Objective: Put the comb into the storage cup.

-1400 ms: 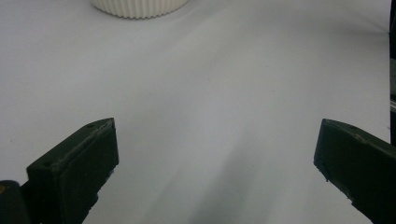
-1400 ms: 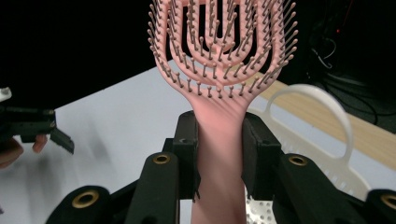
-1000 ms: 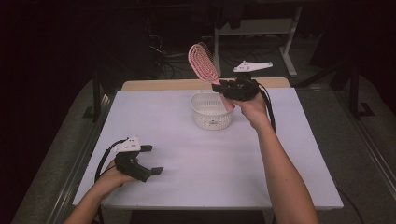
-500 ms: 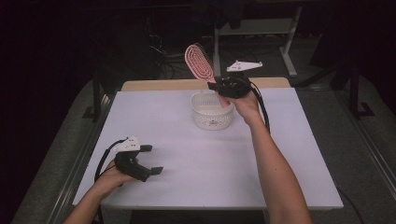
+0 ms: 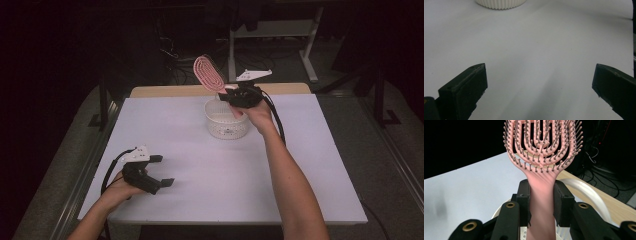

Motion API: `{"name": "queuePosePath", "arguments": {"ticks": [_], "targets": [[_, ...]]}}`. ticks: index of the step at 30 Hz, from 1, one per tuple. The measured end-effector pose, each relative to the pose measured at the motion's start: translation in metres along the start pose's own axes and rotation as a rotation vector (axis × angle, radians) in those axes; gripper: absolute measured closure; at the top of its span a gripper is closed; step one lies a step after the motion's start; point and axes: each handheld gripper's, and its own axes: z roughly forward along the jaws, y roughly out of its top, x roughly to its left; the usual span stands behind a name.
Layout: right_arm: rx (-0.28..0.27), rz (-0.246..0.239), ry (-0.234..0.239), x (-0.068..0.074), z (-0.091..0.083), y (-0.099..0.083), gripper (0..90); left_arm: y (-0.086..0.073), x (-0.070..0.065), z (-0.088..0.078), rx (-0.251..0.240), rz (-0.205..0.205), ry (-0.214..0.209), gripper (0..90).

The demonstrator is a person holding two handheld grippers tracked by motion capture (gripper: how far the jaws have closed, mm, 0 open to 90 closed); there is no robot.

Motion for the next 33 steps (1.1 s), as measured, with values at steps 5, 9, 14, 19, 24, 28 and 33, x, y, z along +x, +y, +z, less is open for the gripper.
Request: {"name": "queuePosePath", "arguments": {"ticks": [5,9,14,19,24,28,33], "targets": [[0.027,-0.009,0.001,0.001,0.006,-0.003,68.7,0.000,0.001,0.000,0.001,0.002,-0.001,0.0],[0.050,-0.017,0.004,0.001,0.010,-0.005,68.7,0.000,0.001,-0.001,-0.001,0.003,0.000,0.0],[0.095,-0.034,0.006,0.003,0.015,-0.007,68.7,0.000,0.001,-0.001,-0.002,0.004,0.001,0.0],[0.129,-0.042,0.013,0.004,0.019,-0.009,68.6,0.000,0.001,-0.001,-0.001,0.002,-0.001,0.0],[0.156,-0.057,0.018,0.006,0.023,-0.010,68.6,0.000,0.001,-0.001,-0.002,0.003,0.001,0.0],[0.178,-0.060,0.019,0.008,0.026,-0.011,68.6,0.000,0.001,-0.001,-0.003,0.003,0.001,0.0],[0.219,-0.076,0.018,0.010,0.031,-0.013,68.6,0.000,0.001,-0.001,0.000,0.004,0.000,0.0]]}}
